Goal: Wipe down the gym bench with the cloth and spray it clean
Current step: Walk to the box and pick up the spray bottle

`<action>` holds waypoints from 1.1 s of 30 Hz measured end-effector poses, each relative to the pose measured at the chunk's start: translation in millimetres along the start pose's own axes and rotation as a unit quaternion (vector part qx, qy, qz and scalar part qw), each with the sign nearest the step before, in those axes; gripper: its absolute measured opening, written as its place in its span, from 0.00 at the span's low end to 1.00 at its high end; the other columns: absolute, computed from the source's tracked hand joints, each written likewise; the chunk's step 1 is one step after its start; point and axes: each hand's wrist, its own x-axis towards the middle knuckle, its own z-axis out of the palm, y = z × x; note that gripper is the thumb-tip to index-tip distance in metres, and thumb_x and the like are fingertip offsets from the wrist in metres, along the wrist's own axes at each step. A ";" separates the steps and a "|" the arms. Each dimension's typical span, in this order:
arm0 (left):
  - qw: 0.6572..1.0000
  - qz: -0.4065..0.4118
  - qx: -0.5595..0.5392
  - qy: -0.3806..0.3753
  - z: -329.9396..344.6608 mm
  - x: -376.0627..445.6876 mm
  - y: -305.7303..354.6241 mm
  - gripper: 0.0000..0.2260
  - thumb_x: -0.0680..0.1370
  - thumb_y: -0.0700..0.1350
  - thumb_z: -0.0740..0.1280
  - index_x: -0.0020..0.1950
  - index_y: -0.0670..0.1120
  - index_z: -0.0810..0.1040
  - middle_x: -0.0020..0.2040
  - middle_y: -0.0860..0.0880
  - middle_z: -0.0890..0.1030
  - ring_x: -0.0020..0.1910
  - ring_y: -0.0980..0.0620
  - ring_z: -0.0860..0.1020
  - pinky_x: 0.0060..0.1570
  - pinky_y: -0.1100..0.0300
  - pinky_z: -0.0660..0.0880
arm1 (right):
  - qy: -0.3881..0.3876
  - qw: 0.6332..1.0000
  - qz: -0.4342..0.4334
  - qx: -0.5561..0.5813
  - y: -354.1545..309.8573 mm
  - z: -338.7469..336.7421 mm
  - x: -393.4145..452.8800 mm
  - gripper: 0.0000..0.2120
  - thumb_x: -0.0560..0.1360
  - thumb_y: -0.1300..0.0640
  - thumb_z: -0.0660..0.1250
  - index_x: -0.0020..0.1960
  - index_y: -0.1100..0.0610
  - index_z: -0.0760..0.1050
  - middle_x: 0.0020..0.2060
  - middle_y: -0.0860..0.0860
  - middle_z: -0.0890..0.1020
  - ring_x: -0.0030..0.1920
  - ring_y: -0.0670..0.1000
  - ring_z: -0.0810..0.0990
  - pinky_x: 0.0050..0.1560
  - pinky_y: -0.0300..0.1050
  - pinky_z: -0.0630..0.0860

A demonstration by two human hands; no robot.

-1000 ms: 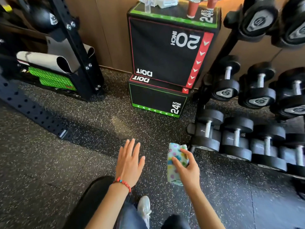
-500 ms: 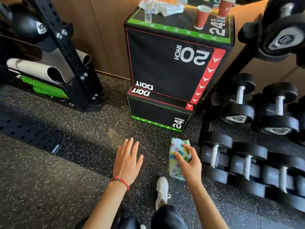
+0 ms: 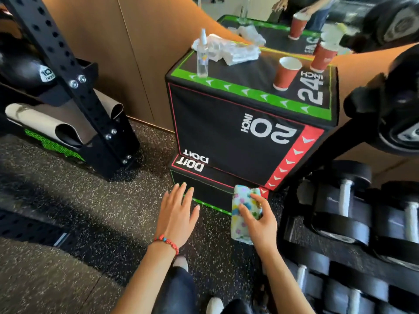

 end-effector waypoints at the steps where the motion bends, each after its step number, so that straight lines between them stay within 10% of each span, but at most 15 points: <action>1: 1.000 0.001 -0.002 0.006 -1.3 17.0 -4.2 0.21 0.77 0.47 0.65 0.66 0.39 0.72 0.67 0.38 0.71 0.68 0.39 0.68 0.66 0.42 0.62 | 0.001 1.000 -0.002 0.002 -5.7 6.2 13.9 0.13 0.70 0.54 0.72 0.50 0.41 0.74 0.47 0.37 0.78 0.40 0.33 0.78 0.36 0.28 0.74; 24: 0.992 0.063 -0.062 0.088 -60.5 342.1 -82.4 0.19 0.75 0.42 0.68 0.63 0.34 0.73 0.64 0.34 0.73 0.65 0.34 0.70 0.62 0.38 0.68 | 0.082 0.991 -0.087 0.066 -161.7 131.8 262.8 0.14 0.70 0.57 0.72 0.48 0.41 0.75 0.44 0.40 0.81 0.42 0.36 0.79 0.41 0.30 0.75; 33: 0.977 0.033 -0.162 0.137 -64.3 417.5 -53.3 0.20 0.77 0.41 0.65 0.67 0.35 0.69 0.67 0.37 0.71 0.67 0.39 0.68 0.66 0.47 0.65 | 0.033 0.991 -0.103 0.080 -179.1 128.7 325.3 0.14 0.71 0.58 0.72 0.50 0.41 0.75 0.47 0.47 0.81 0.47 0.50 0.82 0.48 0.51 0.80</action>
